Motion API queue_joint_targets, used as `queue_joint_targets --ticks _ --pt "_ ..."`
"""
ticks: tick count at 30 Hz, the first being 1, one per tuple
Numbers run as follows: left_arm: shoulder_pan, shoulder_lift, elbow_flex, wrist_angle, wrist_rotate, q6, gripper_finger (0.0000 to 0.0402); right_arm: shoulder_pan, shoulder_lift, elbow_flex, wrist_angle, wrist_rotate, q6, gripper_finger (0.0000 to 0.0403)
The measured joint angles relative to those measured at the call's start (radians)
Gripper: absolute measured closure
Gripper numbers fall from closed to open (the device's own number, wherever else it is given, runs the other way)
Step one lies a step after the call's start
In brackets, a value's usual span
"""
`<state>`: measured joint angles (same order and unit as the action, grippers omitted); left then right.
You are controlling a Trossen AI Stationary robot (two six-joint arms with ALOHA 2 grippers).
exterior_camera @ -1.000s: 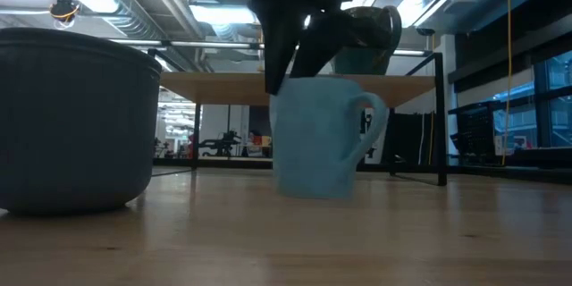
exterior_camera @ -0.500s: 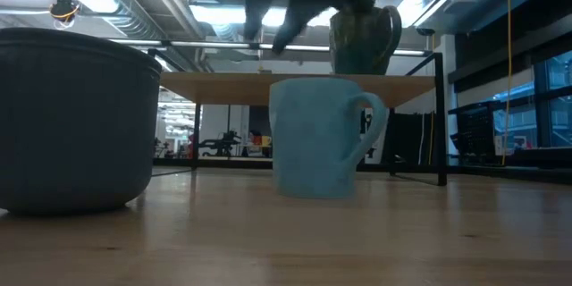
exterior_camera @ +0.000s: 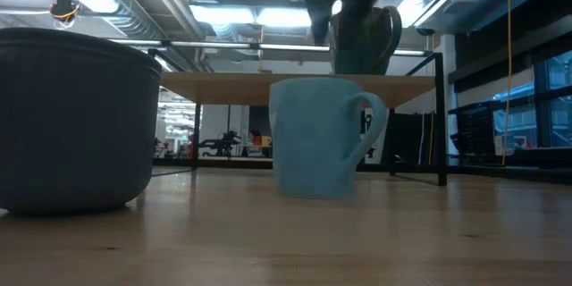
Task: Stack small to large cups/mugs on shelf
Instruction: Put the blue mug on the shelf
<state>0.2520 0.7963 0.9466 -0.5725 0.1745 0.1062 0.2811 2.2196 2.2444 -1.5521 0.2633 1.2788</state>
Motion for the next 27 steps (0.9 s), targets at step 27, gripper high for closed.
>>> queue_joint_targets --ticks 27 --pt "0.000 0.002 0.000 -0.041 -0.002 -0.019 0.0347 0.116 0.033 -0.057 0.024 -0.106 0.115 0.0262"
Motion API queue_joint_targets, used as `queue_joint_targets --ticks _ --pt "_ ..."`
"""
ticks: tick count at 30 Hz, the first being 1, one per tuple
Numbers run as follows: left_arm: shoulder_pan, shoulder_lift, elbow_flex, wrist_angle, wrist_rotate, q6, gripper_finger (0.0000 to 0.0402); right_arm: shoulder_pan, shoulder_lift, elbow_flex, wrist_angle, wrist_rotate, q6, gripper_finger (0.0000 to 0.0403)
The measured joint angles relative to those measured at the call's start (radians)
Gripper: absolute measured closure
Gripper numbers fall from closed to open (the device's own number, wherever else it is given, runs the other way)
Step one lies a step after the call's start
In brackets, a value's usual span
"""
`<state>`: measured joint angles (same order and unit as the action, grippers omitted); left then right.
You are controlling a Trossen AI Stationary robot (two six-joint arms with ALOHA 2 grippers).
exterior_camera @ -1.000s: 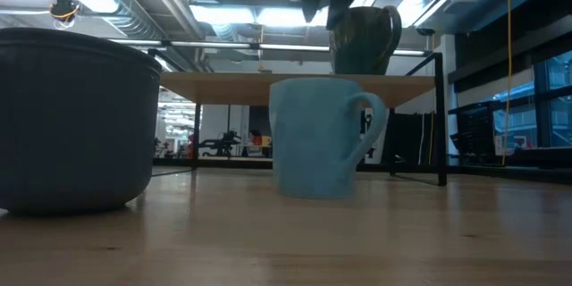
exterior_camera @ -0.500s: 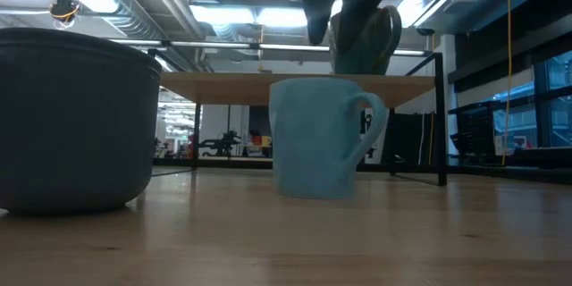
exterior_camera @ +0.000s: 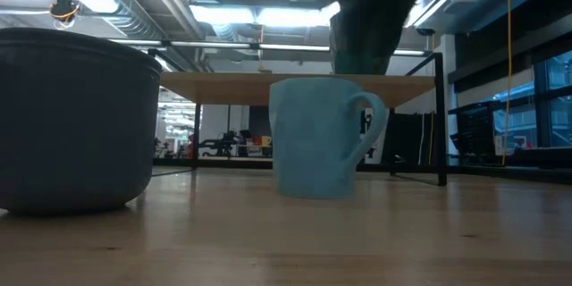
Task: Stack small to large cups/mugs on shelf
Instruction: Put the blue mug on the shelf
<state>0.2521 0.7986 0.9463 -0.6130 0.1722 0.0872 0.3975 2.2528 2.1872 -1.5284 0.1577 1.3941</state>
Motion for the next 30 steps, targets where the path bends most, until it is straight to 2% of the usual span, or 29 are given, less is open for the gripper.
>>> queue_joint_targets --ticks 5,10,12,16,20,26,30 --pt "0.000 0.000 0.000 -0.026 0.000 0.000 0.0347 0.027 0.000 0.000 -0.036 -0.002 0.067 0.0301" --pt "0.000 0.000 0.000 -0.025 0.000 -0.004 0.0347 0.025 0.000 0.000 -0.035 0.001 0.116 0.0376" --pt "0.000 0.000 0.000 -0.025 0.002 -0.008 0.0347 0.024 0.000 0.000 -0.040 0.013 0.133 0.0394" --pt "0.000 0.000 0.000 -0.025 0.019 -0.025 0.0347 0.023 0.000 -0.014 -0.040 0.030 0.200 0.0397" --pt "0.000 0.000 0.000 -0.030 0.021 -0.029 0.0347 0.023 0.000 -0.076 -0.027 0.000 0.275 0.0399" --pt "0.000 -0.008 -0.001 -0.034 0.021 -0.033 0.0347 0.025 0.000 -0.150 0.043 -0.010 0.311 0.0400" --pt "0.000 -0.008 -0.001 -0.038 0.022 -0.036 0.0347 0.018 0.000 -0.187 0.086 0.036 0.369 0.0401"
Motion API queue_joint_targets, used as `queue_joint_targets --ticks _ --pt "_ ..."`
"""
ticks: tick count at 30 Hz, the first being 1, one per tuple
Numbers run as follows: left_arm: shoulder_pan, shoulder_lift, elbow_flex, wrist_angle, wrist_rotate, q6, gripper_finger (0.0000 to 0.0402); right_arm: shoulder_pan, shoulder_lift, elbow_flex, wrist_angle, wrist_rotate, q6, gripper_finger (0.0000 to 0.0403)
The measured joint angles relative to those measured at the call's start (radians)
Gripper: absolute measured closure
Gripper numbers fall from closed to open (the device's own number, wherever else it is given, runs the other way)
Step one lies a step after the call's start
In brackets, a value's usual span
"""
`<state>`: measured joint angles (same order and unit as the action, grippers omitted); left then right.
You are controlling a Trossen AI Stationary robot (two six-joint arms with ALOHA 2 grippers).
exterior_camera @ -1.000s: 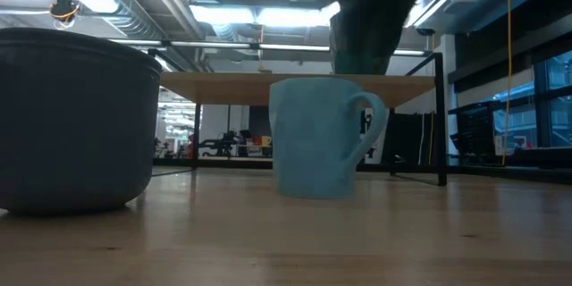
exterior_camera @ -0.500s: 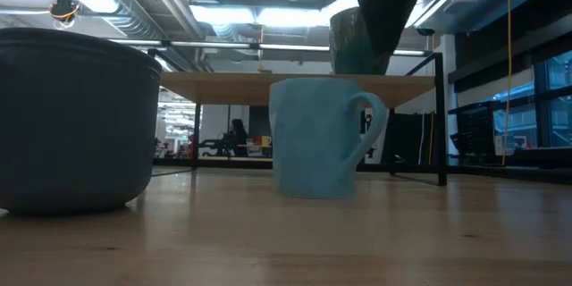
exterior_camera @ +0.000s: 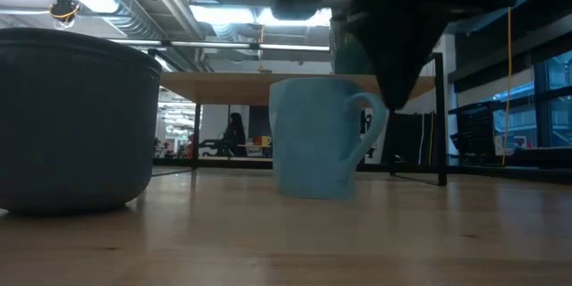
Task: Stack small to large cups/mugs on shelf
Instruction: Put the blue mug on the shelf
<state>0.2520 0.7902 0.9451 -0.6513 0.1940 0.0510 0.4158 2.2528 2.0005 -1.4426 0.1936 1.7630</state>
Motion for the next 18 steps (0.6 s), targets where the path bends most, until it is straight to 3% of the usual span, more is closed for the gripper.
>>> queue_joint_targets --ticks 7,18 --pt "0.000 0.000 0.000 -0.029 0.000 -0.015 0.0347 -0.003 0.000 -0.012 0.046 0.058 0.016 0.0401" --pt "0.000 0.000 0.000 -0.030 -0.001 -0.015 0.0347 -0.005 0.000 -0.012 0.115 0.046 0.008 0.0402"
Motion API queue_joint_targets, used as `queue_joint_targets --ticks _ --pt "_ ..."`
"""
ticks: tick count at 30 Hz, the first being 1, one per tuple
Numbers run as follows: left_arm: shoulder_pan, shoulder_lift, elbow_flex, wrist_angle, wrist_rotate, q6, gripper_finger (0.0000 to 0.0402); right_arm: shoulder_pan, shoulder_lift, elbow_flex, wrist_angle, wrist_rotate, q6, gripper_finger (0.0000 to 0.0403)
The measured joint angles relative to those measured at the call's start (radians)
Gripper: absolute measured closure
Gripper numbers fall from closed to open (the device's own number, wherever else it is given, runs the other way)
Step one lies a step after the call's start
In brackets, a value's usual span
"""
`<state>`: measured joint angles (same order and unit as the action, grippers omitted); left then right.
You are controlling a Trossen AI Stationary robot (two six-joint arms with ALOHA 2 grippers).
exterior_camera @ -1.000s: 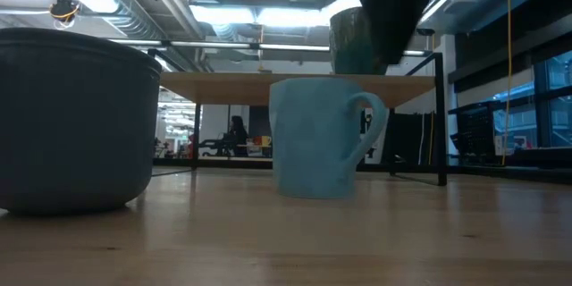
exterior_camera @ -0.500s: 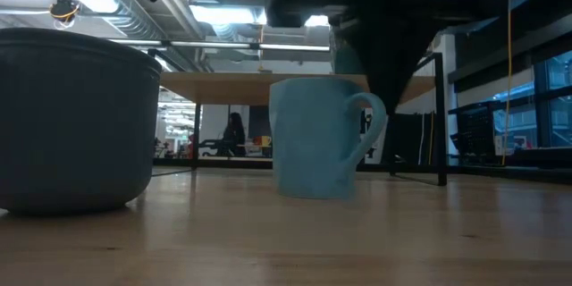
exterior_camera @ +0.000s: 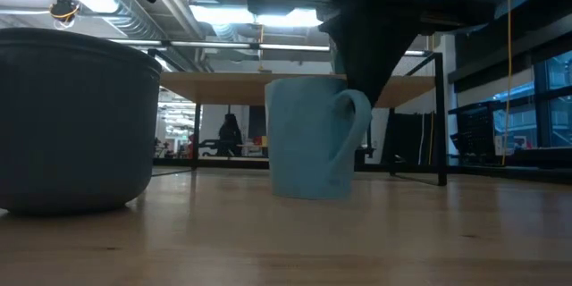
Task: Stack small to large cups/mugs on shelf
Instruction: Put the blue mug on the shelf
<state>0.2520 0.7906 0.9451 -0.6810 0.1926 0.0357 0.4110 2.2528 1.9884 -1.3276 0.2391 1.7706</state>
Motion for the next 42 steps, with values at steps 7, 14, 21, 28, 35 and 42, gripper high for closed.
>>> queue_joint_targets --ticks 7,14,21,28,35,42 --pt "0.000 0.000 0.000 0.000 -0.007 0.000 0.0347 0.010 0.000 0.000 -0.156 0.005 0.028 0.0385" --pt "-0.002 0.000 0.000 0.000 0.026 0.001 0.0347 0.002 -0.015 0.017 -0.210 0.033 0.018 0.0338" --pt "-0.019 0.000 0.000 0.000 0.004 0.000 0.0347 -0.018 -0.047 0.167 -0.241 0.168 -0.040 0.0276" --pt "-0.019 0.002 0.000 0.000 -0.011 0.000 0.0346 -0.075 -0.042 0.117 -0.153 0.045 -0.141 0.0258" --pt "-0.019 0.002 0.000 0.000 -0.019 0.000 0.0346 -0.101 -0.043 0.117 -0.164 0.010 -0.186 0.0257" --pt "-0.020 0.002 0.000 0.000 -0.020 0.008 0.0346 -0.123 -0.038 0.102 -0.142 -0.043 -0.233 0.0257"
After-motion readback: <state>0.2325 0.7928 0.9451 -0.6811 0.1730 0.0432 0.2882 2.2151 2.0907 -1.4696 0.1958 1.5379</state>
